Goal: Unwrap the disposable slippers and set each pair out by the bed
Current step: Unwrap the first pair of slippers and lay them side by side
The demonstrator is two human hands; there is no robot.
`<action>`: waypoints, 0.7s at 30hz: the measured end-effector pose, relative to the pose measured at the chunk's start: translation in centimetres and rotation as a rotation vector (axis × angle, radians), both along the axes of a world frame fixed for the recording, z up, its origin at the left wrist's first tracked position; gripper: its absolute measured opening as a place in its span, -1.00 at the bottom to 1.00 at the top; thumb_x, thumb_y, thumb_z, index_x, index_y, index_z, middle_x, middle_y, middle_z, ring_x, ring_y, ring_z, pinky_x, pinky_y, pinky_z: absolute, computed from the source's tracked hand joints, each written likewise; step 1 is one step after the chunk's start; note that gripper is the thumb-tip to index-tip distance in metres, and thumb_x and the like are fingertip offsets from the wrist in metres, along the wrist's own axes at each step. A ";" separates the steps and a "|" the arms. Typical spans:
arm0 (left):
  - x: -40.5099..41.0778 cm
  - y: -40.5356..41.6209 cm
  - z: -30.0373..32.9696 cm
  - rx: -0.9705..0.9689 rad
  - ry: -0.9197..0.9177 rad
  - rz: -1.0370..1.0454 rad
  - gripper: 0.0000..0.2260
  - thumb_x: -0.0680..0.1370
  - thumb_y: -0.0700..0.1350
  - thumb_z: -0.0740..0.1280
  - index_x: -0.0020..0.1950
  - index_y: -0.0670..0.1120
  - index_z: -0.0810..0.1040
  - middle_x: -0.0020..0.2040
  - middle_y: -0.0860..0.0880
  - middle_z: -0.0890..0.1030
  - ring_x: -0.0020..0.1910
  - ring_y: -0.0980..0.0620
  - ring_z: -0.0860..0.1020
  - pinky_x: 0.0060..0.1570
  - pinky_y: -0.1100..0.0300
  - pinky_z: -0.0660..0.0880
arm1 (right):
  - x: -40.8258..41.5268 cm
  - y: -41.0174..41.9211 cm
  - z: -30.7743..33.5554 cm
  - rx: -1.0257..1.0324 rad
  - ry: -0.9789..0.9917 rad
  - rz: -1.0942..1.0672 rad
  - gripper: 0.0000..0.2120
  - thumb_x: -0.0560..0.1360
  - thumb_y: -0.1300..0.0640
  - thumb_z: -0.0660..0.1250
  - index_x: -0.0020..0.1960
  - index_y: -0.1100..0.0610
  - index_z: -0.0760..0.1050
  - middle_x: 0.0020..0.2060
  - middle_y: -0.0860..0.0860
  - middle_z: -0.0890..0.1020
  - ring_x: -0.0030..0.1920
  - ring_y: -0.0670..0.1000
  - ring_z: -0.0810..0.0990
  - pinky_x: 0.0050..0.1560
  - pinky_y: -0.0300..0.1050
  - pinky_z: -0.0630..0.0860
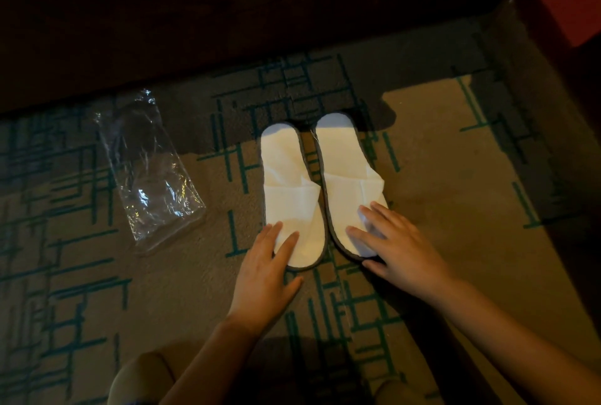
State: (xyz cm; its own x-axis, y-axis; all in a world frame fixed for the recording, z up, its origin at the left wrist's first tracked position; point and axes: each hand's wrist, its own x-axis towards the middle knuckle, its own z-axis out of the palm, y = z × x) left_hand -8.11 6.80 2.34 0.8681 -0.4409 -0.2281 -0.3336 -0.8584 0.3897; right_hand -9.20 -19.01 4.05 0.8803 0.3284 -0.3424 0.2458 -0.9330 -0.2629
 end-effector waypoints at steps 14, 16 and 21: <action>2.4 -1.2 -0.6 -0.006 -0.046 0.053 -0.44 0.35 -0.07 0.48 0.31 -0.07 0.42 0.38 -0.25 0.39 0.38 -0.24 0.36 0.29 -0.09 0.22 | 2.9 -0.4 -0.7 -0.004 -0.038 0.041 -0.44 0.31 0.02 0.50 0.28 0.00 0.46 0.35 0.15 0.46 0.39 0.20 0.37 0.16 0.05 0.52; 3.3 -1.3 -0.5 -0.021 -0.042 0.061 -0.45 0.37 -0.07 0.45 0.33 -0.09 0.41 0.41 -0.25 0.34 0.41 -0.23 0.30 0.33 -0.07 0.19 | 4.0 -0.5 -0.5 0.018 -0.045 0.053 -0.47 0.41 0.04 0.42 0.35 0.00 0.39 0.43 0.14 0.34 0.47 0.19 0.22 0.28 0.08 0.42; 5.5 -1.5 -0.4 -0.057 -0.024 0.099 -0.48 0.39 -0.02 0.43 0.31 -0.09 0.44 0.44 -0.21 0.28 0.42 -0.20 0.29 0.35 -0.04 0.32 | 6.5 -0.6 -0.1 0.047 -0.023 0.058 -0.51 0.51 0.07 0.27 0.42 0.01 0.28 0.51 0.12 0.17 0.53 0.15 0.00 0.42 0.08 0.22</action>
State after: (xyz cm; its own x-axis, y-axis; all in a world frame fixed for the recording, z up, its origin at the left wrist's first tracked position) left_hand -2.61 5.30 1.92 0.9130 -0.3644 -0.1836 -0.2580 -0.8641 0.4322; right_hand -2.74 -19.63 3.96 0.8668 0.3941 -0.3054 0.3053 -0.9038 -0.2997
